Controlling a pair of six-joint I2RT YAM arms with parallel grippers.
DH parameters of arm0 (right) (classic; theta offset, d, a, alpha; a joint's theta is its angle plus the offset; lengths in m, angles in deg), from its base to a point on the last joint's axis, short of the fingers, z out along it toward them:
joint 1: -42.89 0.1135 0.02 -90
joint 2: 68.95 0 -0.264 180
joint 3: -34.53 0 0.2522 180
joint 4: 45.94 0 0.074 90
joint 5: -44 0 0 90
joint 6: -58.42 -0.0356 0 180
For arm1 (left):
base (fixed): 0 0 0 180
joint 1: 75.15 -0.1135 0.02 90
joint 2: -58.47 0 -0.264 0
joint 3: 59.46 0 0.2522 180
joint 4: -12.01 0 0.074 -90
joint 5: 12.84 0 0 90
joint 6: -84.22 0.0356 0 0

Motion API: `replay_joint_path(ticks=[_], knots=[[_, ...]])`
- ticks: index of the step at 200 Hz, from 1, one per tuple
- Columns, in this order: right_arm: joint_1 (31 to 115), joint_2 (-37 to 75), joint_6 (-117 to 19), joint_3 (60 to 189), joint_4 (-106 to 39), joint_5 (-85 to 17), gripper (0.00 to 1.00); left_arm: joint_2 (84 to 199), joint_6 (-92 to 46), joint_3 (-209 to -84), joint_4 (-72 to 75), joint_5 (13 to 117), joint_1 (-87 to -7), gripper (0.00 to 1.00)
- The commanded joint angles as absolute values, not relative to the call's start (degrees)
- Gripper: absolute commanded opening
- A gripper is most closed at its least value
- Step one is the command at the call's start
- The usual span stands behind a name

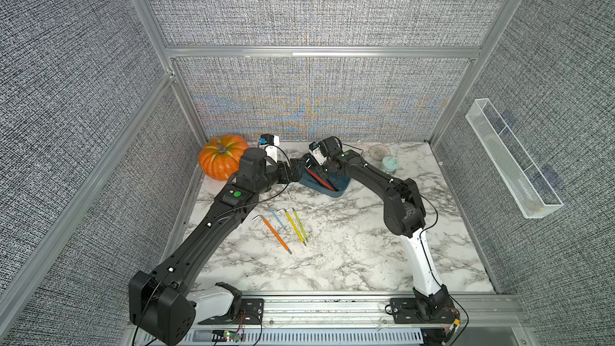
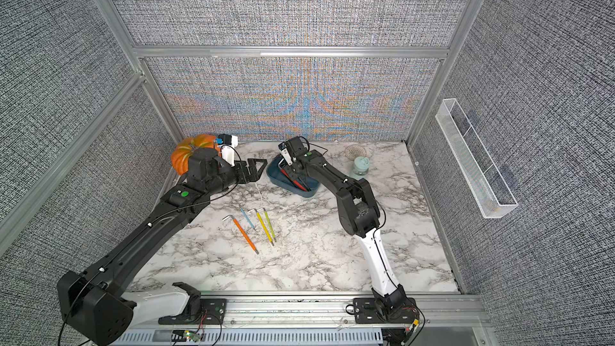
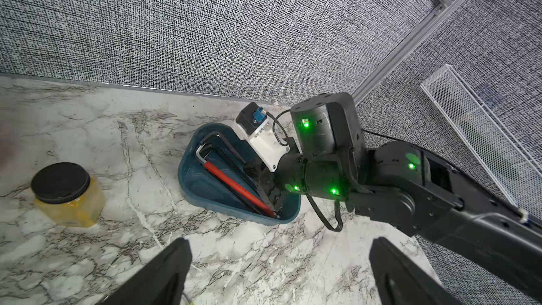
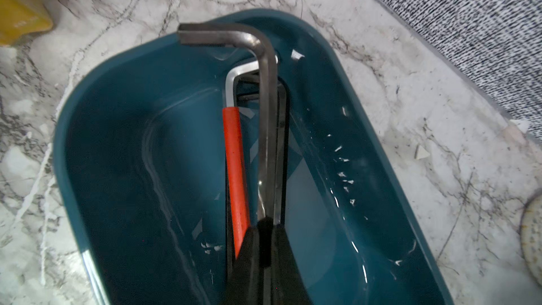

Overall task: Put the hex key on the desktop into the storage box
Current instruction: Place the Allen key in the storage box.

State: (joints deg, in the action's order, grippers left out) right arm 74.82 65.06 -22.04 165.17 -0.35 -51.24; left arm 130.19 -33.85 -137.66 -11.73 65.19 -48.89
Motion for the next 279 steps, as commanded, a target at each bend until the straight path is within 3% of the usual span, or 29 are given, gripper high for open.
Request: replay_joint_path(ticks=[1,138,146,164,179,224,279], knots=[[74.49,65.93,-23.45,165.66,1.2,-49.61,0.0,130.76,-33.73,-138.34,-11.62,65.74,-48.88,1.0],[73.13,70.35,-23.87,166.67,1.92,-50.66,0.0,131.77,-33.47,-139.34,-12.35,66.06,-48.89,1.0],[73.04,70.51,-23.88,166.88,1.99,-50.66,0.05,131.69,-33.46,-139.25,-12.39,66.1,-48.92,1.0],[73.04,70.4,-24.31,167.11,2.18,-51.31,0.32,131.63,-33.37,-139.22,-12.62,65.85,-48.93,1.0],[73.04,69.49,-24.85,166.08,1.26,-51.46,0.42,131.44,-33.2,-139.14,-12.8,65.82,-48.94,1.0],[73.15,65.58,-26.15,164.69,-1.5,-53.51,0.45,129.6,-33.12,-138.58,-13.81,66.65,-48.88,1.0],[75.59,50.47,-27.22,159.75,-4.66,-54.15,0.57,127.65,-33.22,-137.9,-13.86,67.65,-48.91,1.0]])
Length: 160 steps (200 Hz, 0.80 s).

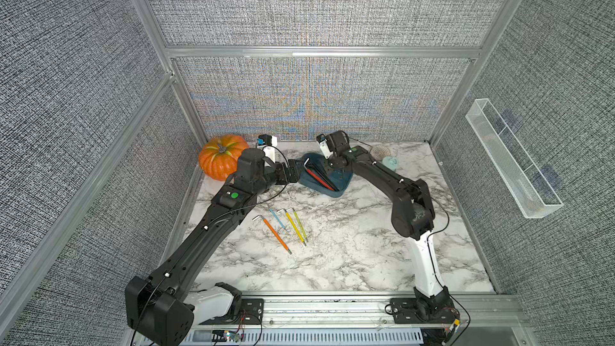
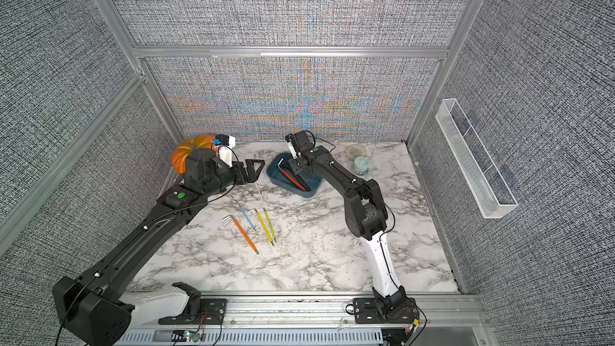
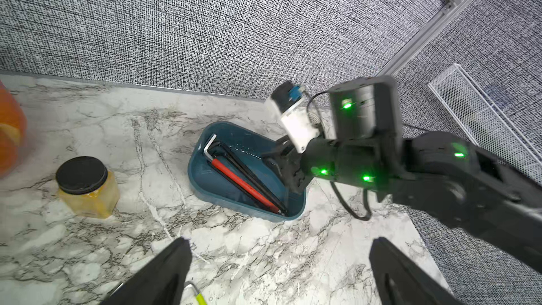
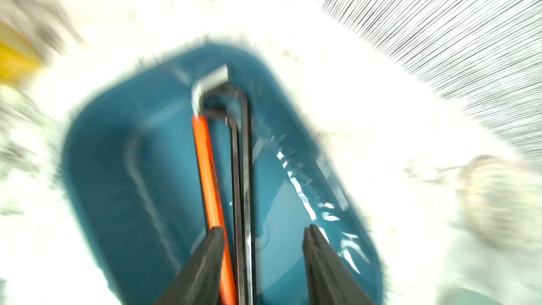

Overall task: Put the hex key on the desktop into the storage box
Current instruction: Place the Allen key in the storage box.

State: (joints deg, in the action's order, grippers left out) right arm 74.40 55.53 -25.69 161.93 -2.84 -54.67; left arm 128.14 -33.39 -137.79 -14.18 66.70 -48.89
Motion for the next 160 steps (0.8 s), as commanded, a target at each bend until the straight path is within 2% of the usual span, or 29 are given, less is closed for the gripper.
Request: replay_joint_path(ticks=[1,41,91,117,160], knots=[[75.63,50.13,-27.33,159.52,-4.67,-54.03,0.57,127.65,-33.21,-137.9,-13.87,67.66,-48.89,1.0],[82.39,36.53,-31.62,138.54,-11.19,-50.37,0.6,127.96,-34.16,-138.5,-13.6,69.11,-48.95,1.0],[88.51,29.77,-40.38,121.01,-15.74,-45.55,0.59,126.56,-35.04,-137.88,-10.65,72.32,-48.91,1.0],[91.47,31.83,-43.03,119.42,-15.89,-45.56,0.59,126.15,-35.09,-137.97,-10.08,75.21,-48.96,1.0],[95.2,40.88,-45.18,125.36,-13.29,-46.0,0.59,125.53,-35.84,-137.52,-9.84,75.16,-48.96,1.0]])
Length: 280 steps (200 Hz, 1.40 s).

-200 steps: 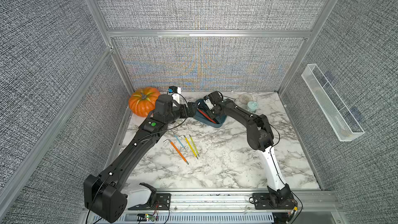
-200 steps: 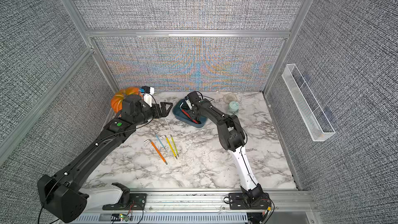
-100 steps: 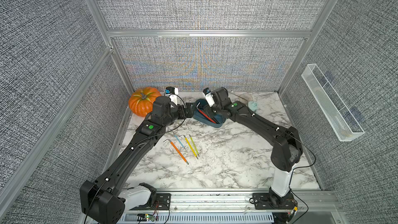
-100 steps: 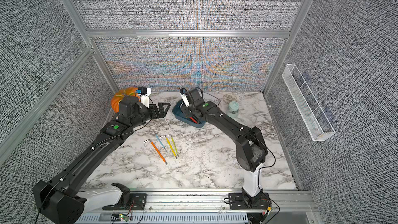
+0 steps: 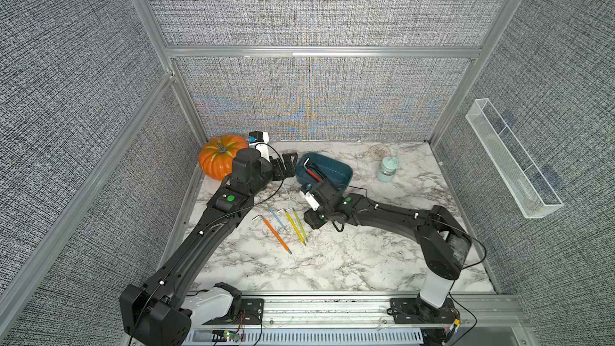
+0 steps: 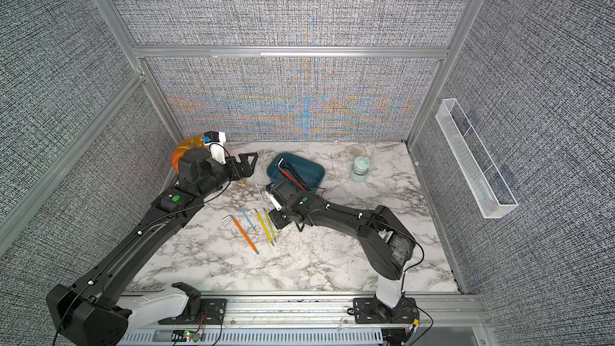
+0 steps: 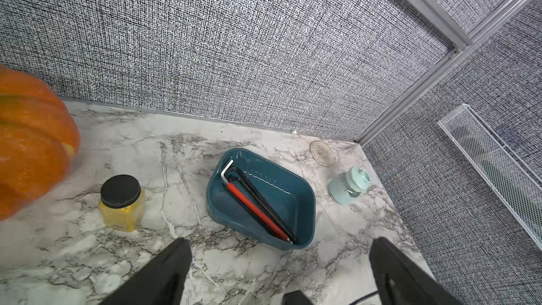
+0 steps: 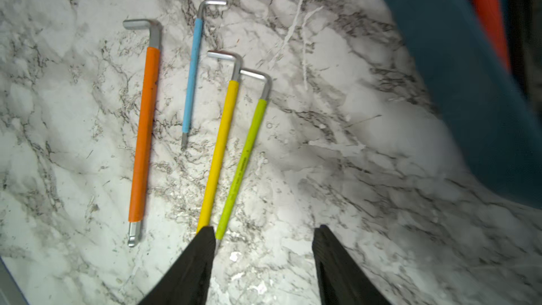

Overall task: Put the hex key on the desktop into the storage box
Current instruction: Place the Allen key in the storage box, then pick up the Allen key from the center of the board.

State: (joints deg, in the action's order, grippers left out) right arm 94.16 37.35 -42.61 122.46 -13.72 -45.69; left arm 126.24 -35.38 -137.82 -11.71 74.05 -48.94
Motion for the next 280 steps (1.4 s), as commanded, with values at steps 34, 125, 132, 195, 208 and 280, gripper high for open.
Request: replay_joint_path(ticks=[34,125,132,195,208,280], knots=[[96.2,46.1,-46.39,129.23,-11.98,-45.71,0.59,121.71,-36.11,-135.43,-9.39,78.93,-49.01,1.0],[96.33,50.65,-46.88,130.9,-10.85,-47.66,0.57,115.88,-35.66,-133.6,-13.65,92.03,-49.05,1.0],[96.33,50.85,-46.88,131.19,-10.72,-47.76,0.57,115.69,-35.59,-133.47,-13.62,91.88,-49.08,1.0],[96.24,49.79,-46.61,131.58,-10.3,-48.02,0.57,115.51,-35.4,-133.25,-13.53,90.43,-49.12,1.0],[96.16,49.71,-46.7,131.27,-10.45,-48.02,0.57,115.43,-35.31,-133.33,-13.43,90.26,-49.1,1.0],[96.01,50.85,-46.62,130.92,-10.12,-49.42,0.43,115.09,-34.87,-133.4,-13.65,90.26,-49.12,1.0]])
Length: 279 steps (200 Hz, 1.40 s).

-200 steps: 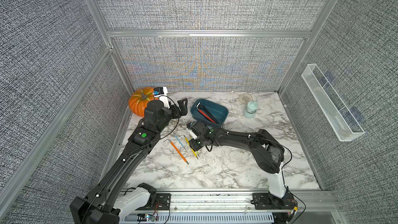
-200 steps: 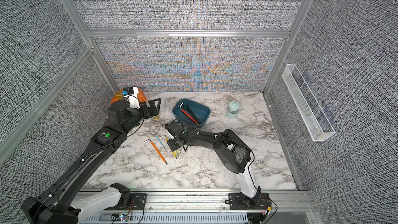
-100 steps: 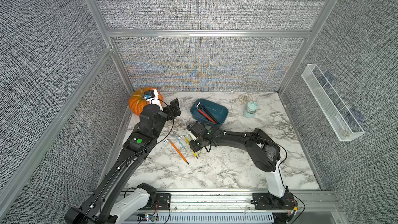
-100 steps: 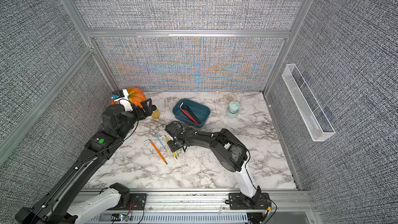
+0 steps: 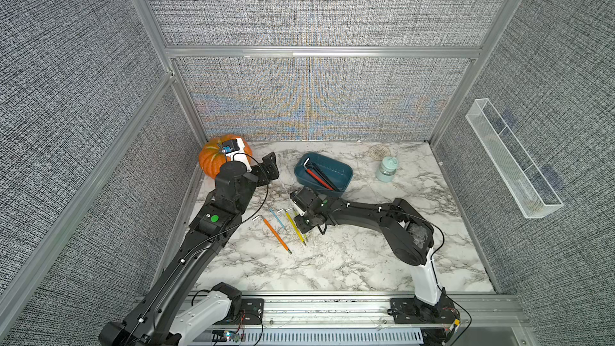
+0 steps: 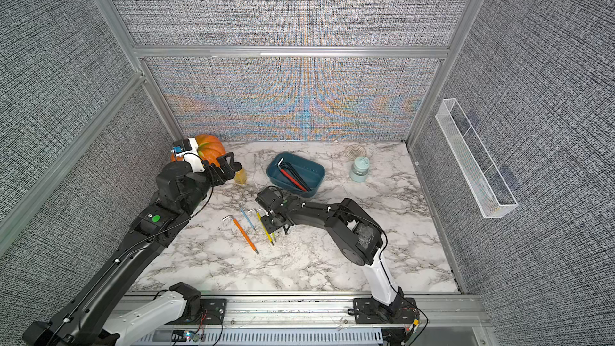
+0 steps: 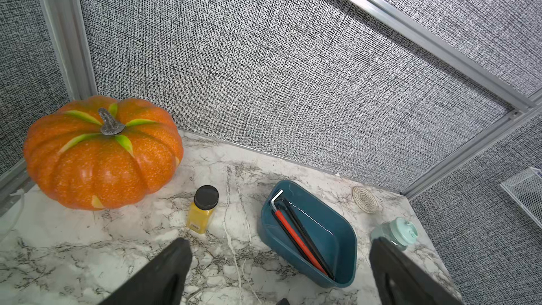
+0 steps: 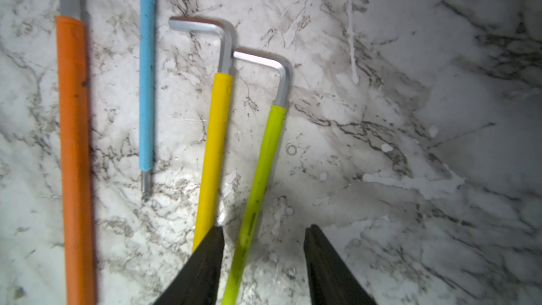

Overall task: Put the hex key on the desktop into the storage box
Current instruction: Pick up the Allen key from the center of the board.

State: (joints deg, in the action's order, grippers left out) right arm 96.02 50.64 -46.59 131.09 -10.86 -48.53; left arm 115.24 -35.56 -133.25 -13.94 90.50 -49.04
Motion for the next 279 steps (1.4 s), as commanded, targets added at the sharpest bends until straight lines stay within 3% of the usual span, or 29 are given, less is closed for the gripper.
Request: replay_joint_path(ticks=[1,52,104,279], knots=[[96.04,50.84,-46.61,130.96,-10.08,-49.47,0.42,115.13,-34.92,-133.41,-13.63,90.26,-49.13,1.0],[97.53,52.36,-46.53,131.91,-7.76,-53.48,0.3,115.12,-34.5,-133.68,-13.67,90.17,-49.09,1.0],[98.07,54.8,-49.55,133.07,-3.57,-58.99,0.0,115.03,-33.73,-133.95,-13.9,90.53,-49.05,1.0],[88.21,40.46,-39.87,130.02,-8.7,-56.52,0.0,113.87,-34.93,-132.03,-12.26,90.02,-49.19,1.0]])
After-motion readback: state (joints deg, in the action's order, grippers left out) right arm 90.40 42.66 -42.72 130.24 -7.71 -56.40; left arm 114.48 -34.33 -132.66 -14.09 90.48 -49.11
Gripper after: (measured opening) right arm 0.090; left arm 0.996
